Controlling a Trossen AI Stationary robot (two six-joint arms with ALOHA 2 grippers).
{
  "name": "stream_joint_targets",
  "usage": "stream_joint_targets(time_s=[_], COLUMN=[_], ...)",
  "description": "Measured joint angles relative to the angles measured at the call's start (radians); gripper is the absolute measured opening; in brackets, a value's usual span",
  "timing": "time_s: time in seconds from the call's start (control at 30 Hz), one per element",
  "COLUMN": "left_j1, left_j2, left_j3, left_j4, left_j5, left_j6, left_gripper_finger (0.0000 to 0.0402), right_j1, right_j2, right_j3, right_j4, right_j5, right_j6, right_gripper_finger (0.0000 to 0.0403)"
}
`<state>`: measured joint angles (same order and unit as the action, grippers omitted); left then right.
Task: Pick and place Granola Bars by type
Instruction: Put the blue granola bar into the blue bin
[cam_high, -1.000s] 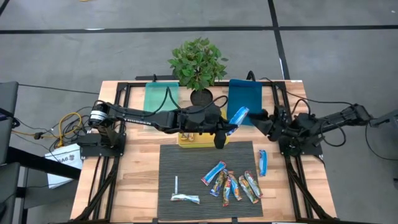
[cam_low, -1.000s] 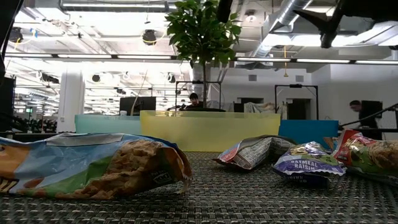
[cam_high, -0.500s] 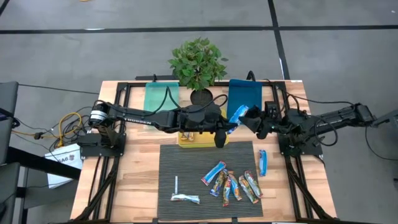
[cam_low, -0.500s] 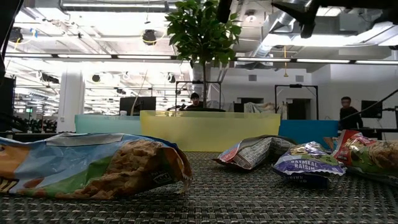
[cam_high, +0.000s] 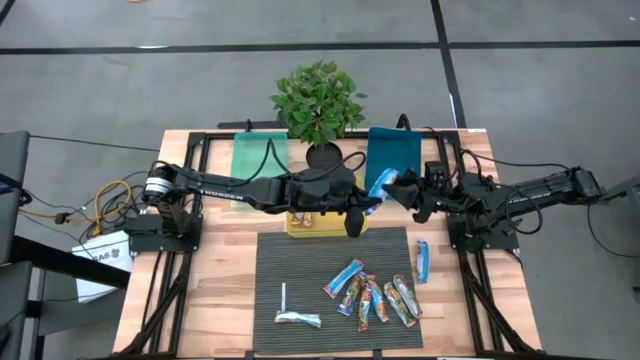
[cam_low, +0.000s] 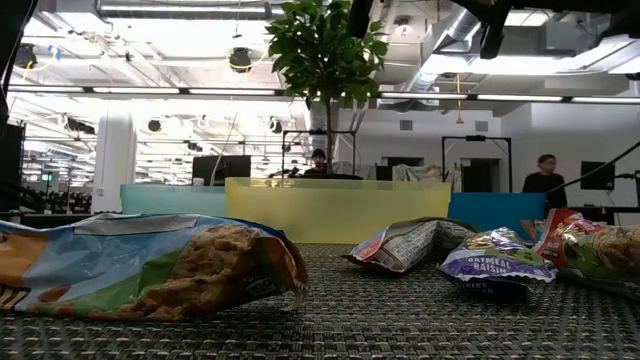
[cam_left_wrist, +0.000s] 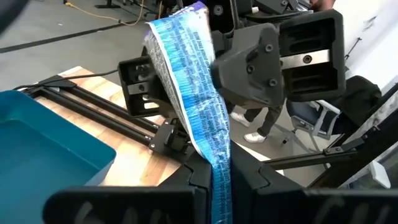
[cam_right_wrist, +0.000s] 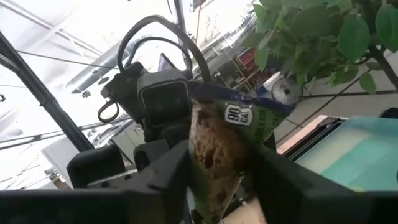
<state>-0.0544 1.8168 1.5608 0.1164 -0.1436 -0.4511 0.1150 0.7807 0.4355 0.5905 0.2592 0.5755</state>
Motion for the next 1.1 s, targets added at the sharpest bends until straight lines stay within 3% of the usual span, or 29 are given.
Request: stream_joint_targets(time_s=[0.2, 0.43, 0.63, 0.87, 1.1], left_j1=[0.004, 0.016, 0.041, 0.058, 0.056], left_j2=[0.0, 0.0, 0.0, 0.0, 0.0], left_j3=[-0.001, -0.001, -0.001, -0.001, -0.001], left_j4=[-0.011, -0.06, -0.09, -0.122, -0.138], left_j5=[-0.003, 0.016, 0.053, 0.058, 0.06], left_j6=[0.0, -0.017, -0.044, -0.045, -0.048], left_gripper_finger=[0.0017, 0.0029, 0.0115, 0.022, 0.0263], right_j1=[0.0, 0.0, 0.0, 0.0, -0.046], right_j2=[0.0, 0.001, 0.0, -0.004, -0.004], right_j3=[0.0, 0.0, 0.0, 0.0, 0.0], right_j4=[-0.001, -0.018, -0.064, -0.185, -0.332], right_j5=[-0.003, -0.003, -0.004, -0.022, -0.021], right_j6=[-0.007, -0.01, -0.01, -0.032, -0.06], right_gripper_finger=[0.004, 0.0027, 0.0042, 0.0028, 0.0021])
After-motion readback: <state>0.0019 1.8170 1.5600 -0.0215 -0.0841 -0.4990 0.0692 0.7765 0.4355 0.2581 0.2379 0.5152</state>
